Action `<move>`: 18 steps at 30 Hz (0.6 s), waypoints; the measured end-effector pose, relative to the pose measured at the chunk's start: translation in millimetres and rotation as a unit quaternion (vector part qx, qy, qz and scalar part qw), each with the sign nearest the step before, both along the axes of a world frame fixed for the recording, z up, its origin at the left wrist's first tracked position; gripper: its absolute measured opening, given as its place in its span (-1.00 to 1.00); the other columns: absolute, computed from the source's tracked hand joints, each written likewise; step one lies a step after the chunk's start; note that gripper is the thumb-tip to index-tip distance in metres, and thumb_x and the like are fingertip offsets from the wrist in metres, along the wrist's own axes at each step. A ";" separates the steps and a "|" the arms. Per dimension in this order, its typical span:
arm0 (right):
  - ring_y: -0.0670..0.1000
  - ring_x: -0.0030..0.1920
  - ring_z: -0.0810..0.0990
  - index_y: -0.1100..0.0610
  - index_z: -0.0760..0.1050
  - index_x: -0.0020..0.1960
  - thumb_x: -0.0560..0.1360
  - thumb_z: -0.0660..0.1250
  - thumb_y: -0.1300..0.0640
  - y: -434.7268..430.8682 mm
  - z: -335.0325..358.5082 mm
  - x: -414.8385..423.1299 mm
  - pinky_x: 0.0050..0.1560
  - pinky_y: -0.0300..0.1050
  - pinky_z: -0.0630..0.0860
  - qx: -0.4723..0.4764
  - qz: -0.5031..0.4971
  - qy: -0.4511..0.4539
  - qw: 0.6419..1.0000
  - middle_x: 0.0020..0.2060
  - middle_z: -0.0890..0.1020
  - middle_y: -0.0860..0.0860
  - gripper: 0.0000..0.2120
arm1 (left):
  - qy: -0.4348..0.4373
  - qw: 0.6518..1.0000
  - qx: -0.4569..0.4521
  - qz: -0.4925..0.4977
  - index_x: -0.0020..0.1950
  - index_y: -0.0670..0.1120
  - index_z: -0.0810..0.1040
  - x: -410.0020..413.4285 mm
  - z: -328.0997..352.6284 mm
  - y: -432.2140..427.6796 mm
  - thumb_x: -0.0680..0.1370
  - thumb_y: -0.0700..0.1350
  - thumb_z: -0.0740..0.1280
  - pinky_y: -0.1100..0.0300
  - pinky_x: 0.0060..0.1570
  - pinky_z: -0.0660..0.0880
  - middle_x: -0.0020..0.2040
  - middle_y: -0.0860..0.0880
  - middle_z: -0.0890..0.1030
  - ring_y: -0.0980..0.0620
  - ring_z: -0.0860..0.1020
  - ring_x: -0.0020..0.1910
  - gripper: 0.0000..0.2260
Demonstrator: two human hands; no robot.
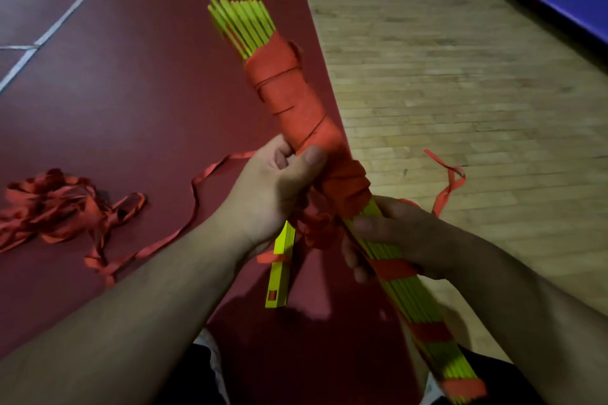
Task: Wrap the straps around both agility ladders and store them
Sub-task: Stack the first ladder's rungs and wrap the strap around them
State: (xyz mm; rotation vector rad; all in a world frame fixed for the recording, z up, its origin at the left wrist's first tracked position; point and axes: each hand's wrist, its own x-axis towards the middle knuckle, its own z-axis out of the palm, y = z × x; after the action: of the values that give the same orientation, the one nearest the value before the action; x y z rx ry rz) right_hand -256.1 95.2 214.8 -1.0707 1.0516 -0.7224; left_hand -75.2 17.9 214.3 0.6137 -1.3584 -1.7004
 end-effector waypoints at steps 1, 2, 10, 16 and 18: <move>0.12 -0.27 0.66 -0.10 0.64 -0.13 0.23 0.57 -0.19 -0.3 -2.9 -0.1 -0.26 -0.09 0.56 -0.016 -0.009 -0.004 1.000 -0.21 0.67 0.16 -0.71 | -0.011 1.000 -0.014 0.019 0.08 -0.22 0.49 -2.0 4.5 1.0 0.26 0.36 0.50 0.34 -0.55 0.21 -0.30 -0.21 0.40 0.14 0.30 -0.54 -0.27; 0.14 -0.26 0.67 -0.10 0.63 -0.11 0.18 0.61 -0.24 -0.4 -4.5 0.8 -0.25 -0.10 0.57 -0.030 -0.020 -0.002 0.999 -0.20 0.68 0.17 -0.61 | -0.024 0.999 -0.026 0.036 0.09 -0.24 0.50 -3.1 7.9 1.5 0.31 0.33 0.49 0.33 -0.55 0.21 -0.29 -0.23 0.42 0.12 0.30 -0.53 -0.31; -0.30 -0.08 0.61 -0.32 0.43 0.09 0.16 0.65 -0.24 1.6 -12.9 17.8 -0.08 -0.21 0.56 -0.126 -0.121 0.335 0.926 -0.09 0.66 -0.26 -0.40 | -0.077 0.986 -0.013 0.149 -0.24 -0.09 0.45 -3.4 11.9 2.1 0.43 0.07 0.35 0.38 -0.51 0.29 -0.46 0.07 0.45 0.23 0.35 -0.54 -0.75; -0.26 -0.15 0.57 -0.21 0.45 0.10 0.40 0.51 -0.11 4.8 -22.9 13.0 -0.23 -0.31 0.44 -0.193 -0.196 0.387 0.880 -0.19 0.62 -0.20 -0.65 | -0.125 0.988 -0.069 0.058 -0.14 -0.03 0.46 14.1 3.0 -14.2 0.52 0.13 0.41 0.19 -0.48 0.13 -0.46 0.11 0.35 0.15 0.26 -0.51 -0.74; -0.28 -0.12 0.58 -0.23 0.43 0.13 0.40 0.52 -0.10 7.1 -19.7 7.9 -0.20 -0.36 0.45 -0.188 -0.199 0.369 0.888 -0.15 0.62 -0.19 -0.61 | -0.123 0.988 -0.092 0.018 -0.05 -0.05 0.46 17.9 -0.8 -15.9 0.55 0.11 0.35 0.25 -0.50 0.18 -0.48 0.17 0.36 0.20 0.27 -0.52 -0.75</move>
State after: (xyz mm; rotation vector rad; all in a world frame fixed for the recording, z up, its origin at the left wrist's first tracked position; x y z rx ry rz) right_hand -248.2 102.3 195.1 -1.5459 1.8785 -0.8924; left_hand -57.4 2.0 213.5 0.7554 -1.6455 -1.4858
